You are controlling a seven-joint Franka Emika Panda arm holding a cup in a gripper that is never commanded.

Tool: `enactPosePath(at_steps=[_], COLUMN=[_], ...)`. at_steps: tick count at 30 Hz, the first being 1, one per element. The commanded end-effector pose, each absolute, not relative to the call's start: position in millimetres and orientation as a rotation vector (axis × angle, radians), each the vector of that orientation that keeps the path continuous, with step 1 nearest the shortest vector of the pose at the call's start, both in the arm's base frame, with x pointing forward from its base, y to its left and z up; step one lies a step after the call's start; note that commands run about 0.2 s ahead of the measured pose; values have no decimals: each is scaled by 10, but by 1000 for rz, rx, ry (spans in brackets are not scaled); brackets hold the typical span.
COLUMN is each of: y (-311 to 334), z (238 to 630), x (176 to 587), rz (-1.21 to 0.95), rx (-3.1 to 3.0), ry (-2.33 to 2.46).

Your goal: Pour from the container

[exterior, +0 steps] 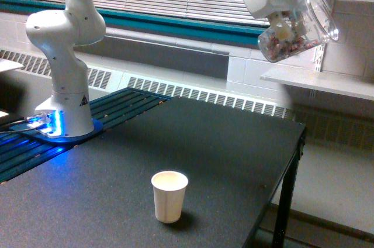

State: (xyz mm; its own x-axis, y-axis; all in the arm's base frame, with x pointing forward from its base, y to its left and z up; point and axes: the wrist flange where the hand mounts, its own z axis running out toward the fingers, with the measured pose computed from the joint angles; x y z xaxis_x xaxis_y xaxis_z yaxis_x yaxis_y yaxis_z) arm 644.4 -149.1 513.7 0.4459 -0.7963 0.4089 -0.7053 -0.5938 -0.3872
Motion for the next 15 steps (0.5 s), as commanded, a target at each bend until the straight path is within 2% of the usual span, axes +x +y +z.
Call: enactPosePath(at_steps=[1, 15], y=[-1393, -1547], z=[5195, 5082], x=[6467, 6379], rz=[-862, -882], rx=[-2531, -2561], ry=[1303, 1283])
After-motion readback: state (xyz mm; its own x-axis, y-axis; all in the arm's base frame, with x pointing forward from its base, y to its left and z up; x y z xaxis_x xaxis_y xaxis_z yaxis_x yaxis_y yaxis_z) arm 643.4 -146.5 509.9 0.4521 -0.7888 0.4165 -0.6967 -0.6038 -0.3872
